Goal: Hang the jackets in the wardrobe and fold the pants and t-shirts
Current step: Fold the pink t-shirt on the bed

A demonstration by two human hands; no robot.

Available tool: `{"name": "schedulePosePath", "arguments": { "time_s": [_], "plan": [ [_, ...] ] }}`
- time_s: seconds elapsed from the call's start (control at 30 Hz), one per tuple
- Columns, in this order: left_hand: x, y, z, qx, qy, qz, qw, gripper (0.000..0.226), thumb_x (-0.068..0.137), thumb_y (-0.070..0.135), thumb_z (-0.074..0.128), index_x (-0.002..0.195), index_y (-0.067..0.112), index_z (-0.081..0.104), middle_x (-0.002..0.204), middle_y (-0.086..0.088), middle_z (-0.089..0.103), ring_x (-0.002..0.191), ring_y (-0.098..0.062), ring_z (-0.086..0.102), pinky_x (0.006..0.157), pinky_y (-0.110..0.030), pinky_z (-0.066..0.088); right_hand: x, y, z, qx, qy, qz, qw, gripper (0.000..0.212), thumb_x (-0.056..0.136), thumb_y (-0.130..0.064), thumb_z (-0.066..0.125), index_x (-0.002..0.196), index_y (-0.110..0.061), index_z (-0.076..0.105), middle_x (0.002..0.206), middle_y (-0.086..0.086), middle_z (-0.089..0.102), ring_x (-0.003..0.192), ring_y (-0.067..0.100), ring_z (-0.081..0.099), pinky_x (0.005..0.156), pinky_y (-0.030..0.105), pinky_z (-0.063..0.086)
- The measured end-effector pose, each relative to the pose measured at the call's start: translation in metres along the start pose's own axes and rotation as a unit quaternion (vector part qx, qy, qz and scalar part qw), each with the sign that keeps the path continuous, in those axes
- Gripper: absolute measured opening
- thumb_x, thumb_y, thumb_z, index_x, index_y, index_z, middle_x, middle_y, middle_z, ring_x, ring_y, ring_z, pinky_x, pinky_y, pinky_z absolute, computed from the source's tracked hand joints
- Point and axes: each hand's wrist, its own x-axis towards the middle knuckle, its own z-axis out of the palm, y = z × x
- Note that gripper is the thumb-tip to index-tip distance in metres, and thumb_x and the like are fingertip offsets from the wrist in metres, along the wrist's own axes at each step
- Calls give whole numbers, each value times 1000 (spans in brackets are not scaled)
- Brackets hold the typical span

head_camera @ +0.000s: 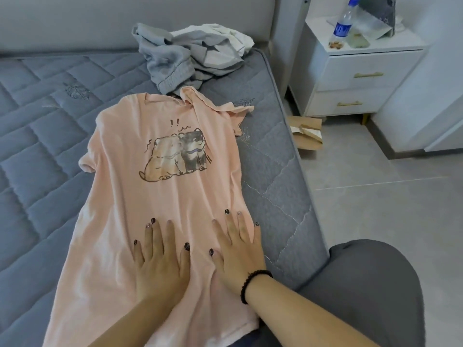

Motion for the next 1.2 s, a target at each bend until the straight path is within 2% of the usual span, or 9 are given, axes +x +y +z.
{"name": "schedulePosePath", "arguments": {
  "time_s": [0.13,0.27,0.47,0.6,0.67,0.8,0.97,1.07,1.2],
  "plan": [
    [-36,16,11,2,-4,4,1000,73,94,54,15,153,11,24,158,-17,21,145,-33,22,114,-51,18,-15,23,3,14,3,-46,999,61,85,-49,37,141,-24,41,149,9,39,137,29,31,111,52,31],
    [-31,16,10,10,-14,-10,1000,75,88,51,26,154,17,22,160,-13,18,147,-30,20,115,-51,18,-21,56,-5,77,-27,-100,992,54,95,-42,29,148,-30,26,161,1,2,146,21,-4,119,41,-6],
    [-30,16,8,13,-42,-20,999,76,85,50,29,153,16,26,160,-14,19,148,-29,18,116,-51,18,-34,76,-4,79,-21,-138,987,47,96,-32,36,143,-27,40,159,5,20,145,26,20,116,46,13],
    [-30,18,9,0,-36,-17,999,76,85,50,29,153,16,25,160,-14,19,147,-29,18,115,-51,17,-39,56,5,140,7,-90,986,47,91,-24,39,137,-30,45,156,7,26,144,27,21,114,49,13],
    [-29,16,10,-6,-29,-10,1000,76,85,51,28,153,18,23,160,-14,19,147,-29,18,115,-50,16,-45,43,6,211,41,-49,975,47,90,-20,39,136,-30,46,152,5,32,138,23,31,114,42,25],
    [-32,15,11,-22,-14,-3,1000,75,86,54,28,153,19,26,158,-14,23,146,-29,21,115,-49,15,-56,20,-12,418,42,135,897,60,88,-12,49,138,-36,28,128,-17,29,105,-6,43,88,5,34],
    [-34,16,8,-30,12,-8,999,77,86,59,18,154,22,23,159,-12,22,147,-27,18,118,-47,11,-94,22,-12,623,13,233,747,17,78,-1,58,87,-14,54,87,-1,60,79,13,56,63,18,45],
    [-47,18,-3,-38,-13,-7,999,75,88,59,7,155,26,5,163,-7,7,150,-22,3,121,-44,2,-136,31,-10,706,11,269,655,23,79,9,58,73,-12,50,68,5,54,65,17,49,54,25,39],
    [-82,32,-13,-48,-70,23,996,71,92,56,5,153,26,-11,162,-4,-17,148,-22,-16,120,-44,-9,-159,50,-23,705,30,278,652,20,80,13,61,83,-6,54,72,9,61,63,19,54,54,27,43]
  ]
}}
